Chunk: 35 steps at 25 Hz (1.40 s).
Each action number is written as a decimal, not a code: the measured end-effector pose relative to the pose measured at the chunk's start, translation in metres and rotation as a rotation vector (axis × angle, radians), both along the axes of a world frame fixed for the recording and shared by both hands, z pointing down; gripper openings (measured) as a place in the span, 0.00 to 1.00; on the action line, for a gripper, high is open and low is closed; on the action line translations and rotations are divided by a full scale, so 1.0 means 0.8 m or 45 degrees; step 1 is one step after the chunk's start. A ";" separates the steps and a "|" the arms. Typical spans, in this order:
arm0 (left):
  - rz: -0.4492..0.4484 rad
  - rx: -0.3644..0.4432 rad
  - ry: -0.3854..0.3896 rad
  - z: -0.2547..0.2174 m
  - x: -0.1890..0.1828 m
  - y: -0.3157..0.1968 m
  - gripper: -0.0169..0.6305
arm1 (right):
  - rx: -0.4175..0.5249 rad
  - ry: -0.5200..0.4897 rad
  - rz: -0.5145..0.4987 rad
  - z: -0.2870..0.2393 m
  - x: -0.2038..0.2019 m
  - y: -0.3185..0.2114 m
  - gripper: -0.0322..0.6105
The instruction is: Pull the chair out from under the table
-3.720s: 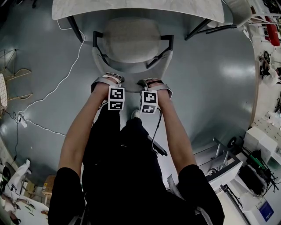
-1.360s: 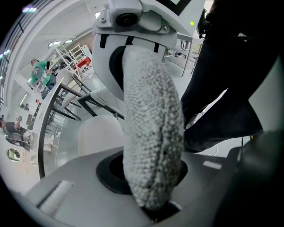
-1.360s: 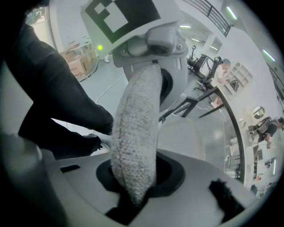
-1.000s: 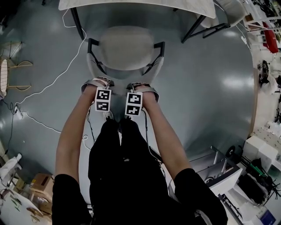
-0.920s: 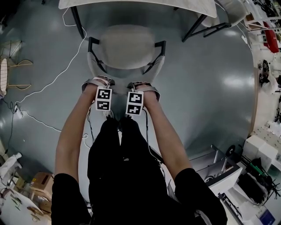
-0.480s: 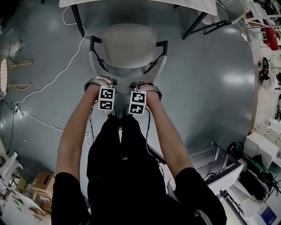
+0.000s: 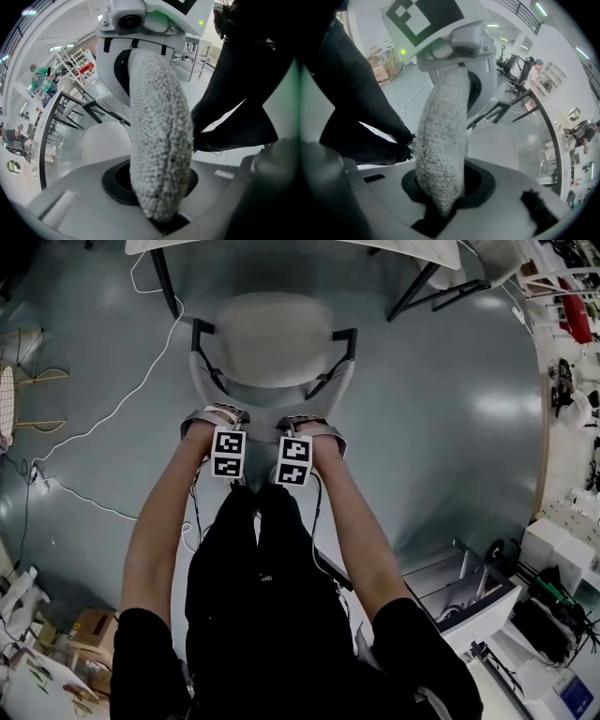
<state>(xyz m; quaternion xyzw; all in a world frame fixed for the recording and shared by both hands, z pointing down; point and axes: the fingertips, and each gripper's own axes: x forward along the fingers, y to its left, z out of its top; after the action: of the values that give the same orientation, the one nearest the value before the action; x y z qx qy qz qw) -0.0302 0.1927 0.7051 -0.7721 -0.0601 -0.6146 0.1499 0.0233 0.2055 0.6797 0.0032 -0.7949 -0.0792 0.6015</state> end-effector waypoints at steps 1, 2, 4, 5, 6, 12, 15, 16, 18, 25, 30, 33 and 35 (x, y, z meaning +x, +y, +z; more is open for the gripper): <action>0.001 -0.001 0.001 0.000 0.000 0.002 0.16 | -0.001 0.000 0.001 0.000 0.000 0.002 0.17; 0.003 -0.003 0.001 0.000 0.000 0.005 0.16 | -0.001 -0.001 0.002 0.000 0.000 0.005 0.17; 0.003 -0.004 0.002 -0.001 -0.001 0.012 0.16 | -0.003 -0.004 0.002 -0.001 -0.002 0.012 0.17; 0.002 -0.005 0.002 -0.001 -0.001 0.016 0.16 | -0.004 -0.005 0.001 -0.001 -0.002 0.016 0.17; 0.001 -0.005 0.002 -0.001 -0.001 0.020 0.16 | -0.004 -0.007 0.000 -0.002 -0.003 0.019 0.17; -0.009 0.000 0.001 -0.003 0.003 0.035 0.16 | -0.001 -0.002 -0.010 -0.003 0.002 0.034 0.17; -0.010 -0.002 0.004 -0.003 0.002 0.043 0.15 | -0.002 -0.003 -0.011 -0.003 0.001 0.042 0.17; -0.012 -0.002 0.004 -0.003 0.002 0.046 0.16 | -0.003 -0.002 -0.012 -0.003 0.001 0.045 0.17; -0.015 -0.002 0.005 -0.002 0.002 0.053 0.16 | -0.006 -0.002 -0.014 -0.003 0.000 0.052 0.17; -0.021 -0.001 0.007 0.000 0.002 0.076 0.16 | -0.010 0.005 -0.018 0.001 0.001 0.075 0.17; -0.019 -0.003 0.004 -0.005 0.000 0.091 0.16 | -0.011 -0.002 -0.018 -0.004 -0.001 0.090 0.17; -0.019 -0.003 0.003 -0.004 0.001 0.097 0.16 | -0.010 -0.001 -0.017 -0.004 0.001 0.095 0.17; -0.021 -0.003 0.004 -0.004 0.003 0.100 0.16 | -0.012 0.002 -0.017 -0.002 0.002 0.099 0.17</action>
<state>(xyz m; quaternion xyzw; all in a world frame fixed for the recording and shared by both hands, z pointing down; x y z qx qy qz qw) -0.0280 0.2729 0.7023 -0.7738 -0.0543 -0.6144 0.1442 0.0252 0.2846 0.6780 -0.0049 -0.7949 -0.0794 0.6014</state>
